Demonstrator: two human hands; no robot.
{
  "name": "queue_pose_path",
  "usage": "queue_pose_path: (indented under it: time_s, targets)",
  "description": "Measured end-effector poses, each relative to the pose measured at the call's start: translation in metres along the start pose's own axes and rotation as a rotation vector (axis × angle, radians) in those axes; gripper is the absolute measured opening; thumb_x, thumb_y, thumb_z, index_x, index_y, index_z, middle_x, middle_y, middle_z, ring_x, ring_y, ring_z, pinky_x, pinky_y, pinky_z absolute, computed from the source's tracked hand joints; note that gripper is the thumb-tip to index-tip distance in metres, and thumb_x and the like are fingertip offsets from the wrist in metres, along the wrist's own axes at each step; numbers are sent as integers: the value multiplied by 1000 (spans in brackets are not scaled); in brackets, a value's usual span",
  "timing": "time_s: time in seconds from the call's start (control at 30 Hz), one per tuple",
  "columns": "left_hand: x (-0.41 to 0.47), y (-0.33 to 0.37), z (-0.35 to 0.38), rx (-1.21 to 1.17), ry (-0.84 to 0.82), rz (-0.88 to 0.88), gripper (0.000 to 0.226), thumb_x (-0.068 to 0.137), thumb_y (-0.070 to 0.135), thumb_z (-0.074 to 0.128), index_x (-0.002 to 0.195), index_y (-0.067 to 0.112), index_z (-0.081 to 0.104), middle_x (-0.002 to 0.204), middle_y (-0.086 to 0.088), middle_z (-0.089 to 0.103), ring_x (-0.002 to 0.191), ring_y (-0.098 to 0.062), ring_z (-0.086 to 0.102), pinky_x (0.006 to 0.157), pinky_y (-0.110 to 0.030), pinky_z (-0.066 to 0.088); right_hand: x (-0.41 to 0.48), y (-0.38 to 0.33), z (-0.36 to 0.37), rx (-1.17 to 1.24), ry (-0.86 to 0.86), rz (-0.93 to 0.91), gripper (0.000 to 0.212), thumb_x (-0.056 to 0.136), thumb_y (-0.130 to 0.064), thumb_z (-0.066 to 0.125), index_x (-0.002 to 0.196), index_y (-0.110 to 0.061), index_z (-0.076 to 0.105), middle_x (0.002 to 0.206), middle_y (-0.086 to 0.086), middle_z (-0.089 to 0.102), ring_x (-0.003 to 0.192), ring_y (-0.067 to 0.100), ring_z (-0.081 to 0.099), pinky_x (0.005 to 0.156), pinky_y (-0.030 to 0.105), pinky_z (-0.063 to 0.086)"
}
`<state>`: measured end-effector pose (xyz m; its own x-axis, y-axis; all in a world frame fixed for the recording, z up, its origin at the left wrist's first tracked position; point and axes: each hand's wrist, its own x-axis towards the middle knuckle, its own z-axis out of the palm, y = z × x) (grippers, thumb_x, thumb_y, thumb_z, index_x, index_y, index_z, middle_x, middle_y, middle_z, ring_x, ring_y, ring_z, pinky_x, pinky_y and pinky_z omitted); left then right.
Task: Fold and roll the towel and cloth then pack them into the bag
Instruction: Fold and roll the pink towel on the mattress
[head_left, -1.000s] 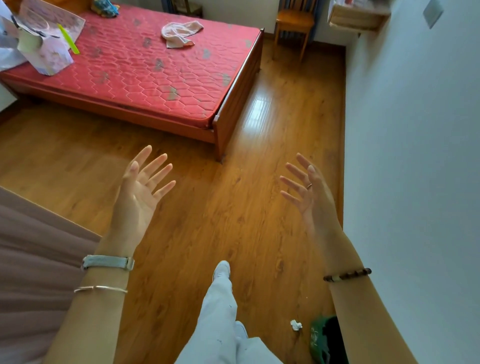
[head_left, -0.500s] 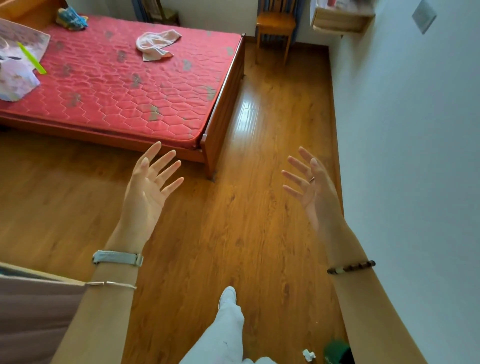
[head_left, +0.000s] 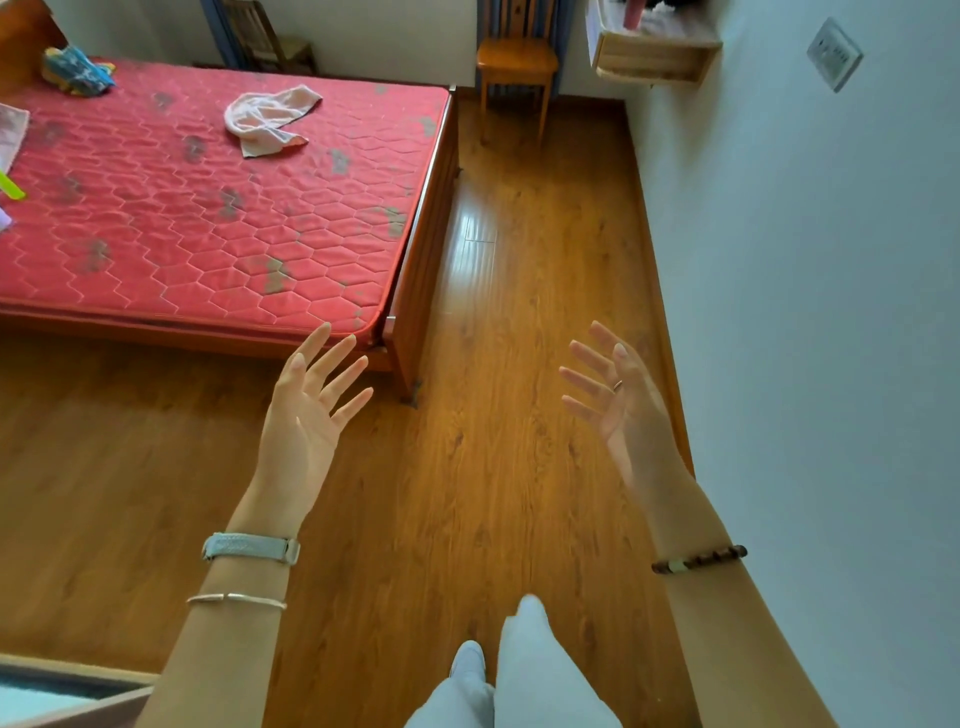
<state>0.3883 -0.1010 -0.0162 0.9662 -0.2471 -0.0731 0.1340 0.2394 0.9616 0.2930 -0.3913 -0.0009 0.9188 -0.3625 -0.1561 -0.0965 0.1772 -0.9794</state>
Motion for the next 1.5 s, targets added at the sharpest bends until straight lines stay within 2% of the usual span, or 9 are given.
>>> queue_pose_path:
  time_s: [0.37, 0.57, 0.7, 0.8, 1.13, 1.2, 1.3, 1.4, 1.5]
  targets:
    - [115, -13, 33, -19, 6, -25, 50, 100, 44, 30, 146, 30, 43, 145, 1, 55, 133, -20, 53, 109, -46, 42, 122, -17, -15, 4, 11, -23, 86, 55, -83, 65, 129, -41, 52, 137, -4, 58, 120, 21, 61, 102, 50, 48]
    - [199, -7, 67, -54, 39, -14, 48, 104, 40, 30, 148, 25, 43, 145, -5, 55, 132, -23, 54, 108, -47, 42, 208, -38, -31, 22, -7, -3, 60, 82, -63, 52, 136, -37, 49, 136, -5, 59, 121, 21, 60, 105, 53, 46]
    - [245, -6, 88, -78, 67, -3, 49, 104, 40, 31, 149, 22, 42, 144, -5, 56, 132, -23, 54, 109, -46, 42, 265, -56, -42, 9, -31, -11, 64, 78, -67, 55, 134, -37, 50, 136, -5, 60, 120, 21, 61, 102, 48, 49]
    - [277, -6, 98, -68, 63, -4, 49, 103, 41, 31, 148, 24, 43, 143, -3, 57, 133, -23, 54, 110, -48, 40, 303, -68, -49, 7, -29, -19, 54, 85, -57, 47, 134, -36, 49, 137, -5, 58, 120, 21, 61, 104, 51, 47]
    - [394, 7, 118, -85, 51, 26, 51, 104, 39, 29, 150, 21, 41, 139, -1, 58, 133, -24, 53, 113, -51, 37, 407, -96, -58, 0, -13, -45, 45, 87, -53, 42, 129, -41, 50, 136, -6, 58, 120, 21, 60, 103, 49, 47]
    - [423, 6, 122, -94, 30, 22, 51, 103, 41, 33, 149, 21, 42, 137, -1, 58, 133, -24, 53, 113, -51, 37, 431, -96, -59, -7, -7, -39, 45, 87, -53, 42, 130, -41, 50, 136, -6, 58, 121, 21, 60, 104, 49, 47]
    - [471, 7, 126, -100, 2, 16, 65, 88, 58, 55, 144, 26, 48, 138, -1, 59, 133, -23, 53, 108, -44, 43, 476, -99, -58, -8, 14, -37, 45, 88, -53, 42, 130, -42, 50, 137, -6, 57, 121, 19, 61, 105, 50, 46]
    - [523, 10, 127, -108, 7, 4, 64, 91, 52, 50, 147, 22, 44, 141, -4, 56, 136, -28, 50, 105, -42, 45, 526, -107, -51, -5, 20, -39, 43, 89, -54, 42, 130, -42, 51, 137, -7, 58, 120, 19, 61, 105, 50, 46]
    - [574, 20, 127, -104, 0, -11, 74, 80, 57, 63, 145, 24, 48, 144, -5, 56, 129, -23, 55, 105, -42, 45, 573, -118, -39, -8, 31, -39, 44, 88, -55, 42, 130, -43, 50, 137, -8, 57, 121, 19, 60, 105, 50, 45]
